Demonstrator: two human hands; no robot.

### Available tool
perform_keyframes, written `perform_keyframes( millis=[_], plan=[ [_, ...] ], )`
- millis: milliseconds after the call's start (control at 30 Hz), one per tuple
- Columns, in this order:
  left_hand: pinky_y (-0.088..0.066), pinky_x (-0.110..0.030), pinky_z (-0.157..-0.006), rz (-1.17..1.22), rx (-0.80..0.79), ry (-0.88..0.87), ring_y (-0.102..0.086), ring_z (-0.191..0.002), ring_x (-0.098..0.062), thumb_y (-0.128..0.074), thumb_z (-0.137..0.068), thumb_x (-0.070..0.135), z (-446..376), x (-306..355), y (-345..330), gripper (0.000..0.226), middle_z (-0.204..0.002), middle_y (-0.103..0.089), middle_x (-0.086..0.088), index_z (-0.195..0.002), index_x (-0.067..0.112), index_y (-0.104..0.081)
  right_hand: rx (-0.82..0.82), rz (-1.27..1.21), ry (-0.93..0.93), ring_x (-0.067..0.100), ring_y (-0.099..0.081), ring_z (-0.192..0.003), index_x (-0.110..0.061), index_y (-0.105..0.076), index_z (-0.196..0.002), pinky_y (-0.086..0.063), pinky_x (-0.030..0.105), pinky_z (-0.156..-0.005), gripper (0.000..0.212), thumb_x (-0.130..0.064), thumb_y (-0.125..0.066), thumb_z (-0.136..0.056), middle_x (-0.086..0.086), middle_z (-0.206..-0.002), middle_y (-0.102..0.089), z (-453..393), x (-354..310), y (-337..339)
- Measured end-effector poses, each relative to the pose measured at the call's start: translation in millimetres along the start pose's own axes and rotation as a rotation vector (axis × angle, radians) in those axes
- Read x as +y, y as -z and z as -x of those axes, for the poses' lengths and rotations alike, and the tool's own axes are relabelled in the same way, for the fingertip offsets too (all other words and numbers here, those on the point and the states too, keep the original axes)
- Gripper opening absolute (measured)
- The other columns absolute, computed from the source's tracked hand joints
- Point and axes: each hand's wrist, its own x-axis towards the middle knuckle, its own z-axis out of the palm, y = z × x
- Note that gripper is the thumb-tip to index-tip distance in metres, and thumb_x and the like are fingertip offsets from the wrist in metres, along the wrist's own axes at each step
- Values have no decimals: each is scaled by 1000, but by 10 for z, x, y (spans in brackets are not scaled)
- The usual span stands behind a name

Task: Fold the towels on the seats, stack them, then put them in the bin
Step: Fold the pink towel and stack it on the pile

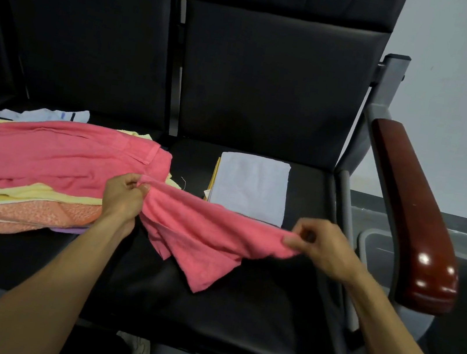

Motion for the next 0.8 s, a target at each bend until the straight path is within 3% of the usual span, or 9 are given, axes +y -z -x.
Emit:
perform_keyframes(
  millis=[100, 200, 267, 333, 433, 533, 667, 800],
  plan=[
    [-49, -24, -69, -37, -27, -18, -57, -74, -13, -57, -95, -7, -2, -25, -23, 19, -84, -63, -1, -97, 8, -69, -52, 433, -55, 8, -55, -83, -27, -58, -74, -43, 35, -82, 28, -46, -76, -82, -12, -81, -60, 8, 33, -65],
    [-53, -32, -81, -46, -19, -18, -60, -84, -18, -58, -96, -5, -7, -25, -37, 19, -94, -65, -6, -107, 5, -69, 41, 544, 18, 12, -47, -104, -27, -61, -89, -37, 37, -89, 19, -44, -69, -88, -12, -102, -57, 5, -22, -122],
    [-53, -30, -76, -39, -8, -31, -60, -83, -18, -58, -96, -4, -16, -24, -23, 18, -90, -65, -4, -98, 9, -69, 90, 580, 18, 14, -47, -106, -29, -65, -95, -33, 34, -86, 10, -38, -66, -91, -10, -106, -57, -6, -25, -126],
    [-50, -25, -68, -45, -3, -39, -58, -76, -14, -58, -96, -4, -14, -29, -19, 20, -85, -64, 0, -92, 12, -69, 190, 586, -1, 13, -45, -101, -30, -69, -95, -28, 32, -83, 4, -31, -67, -91, -9, -101, -56, -10, -19, -120],
    [-48, -23, -66, -20, 24, -41, -57, -72, -10, -58, -96, -4, -30, -37, -12, 18, -83, -63, 1, -92, 10, -69, 354, 608, -23, 17, -41, -102, -25, -72, -93, -34, 36, -86, 10, -34, -71, -89, -5, -101, -46, -22, -45, -108],
    [-49, -23, -67, 18, 39, -24, -56, -72, -10, -57, -96, -5, -50, -43, -4, 18, -82, -62, 1, -93, 9, -69, 288, 635, -128, 20, -38, -113, -25, -73, -102, -37, 42, -95, 23, -43, -69, -89, -2, -112, -37, -2, -39, -105],
    [-51, -30, -75, 31, 17, -22, -58, -77, -14, -58, -96, -3, -62, -49, -19, 17, -86, -64, -2, -94, 10, -69, 292, 571, -124, 18, -47, -109, -26, -75, -103, -41, 40, -93, 21, -41, -68, -90, -4, -109, -50, 23, -12, -94],
    [-48, -29, -72, 102, 0, -62, -55, -74, -13, -58, -97, -2, -55, 4, -35, 25, -80, -62, -1, -82, 17, -65, 379, 322, -88, 13, -63, -83, -15, -78, -88, -56, 36, -78, 13, -28, -76, -86, 0, -95, -71, 28, -52, -49]
  ],
)
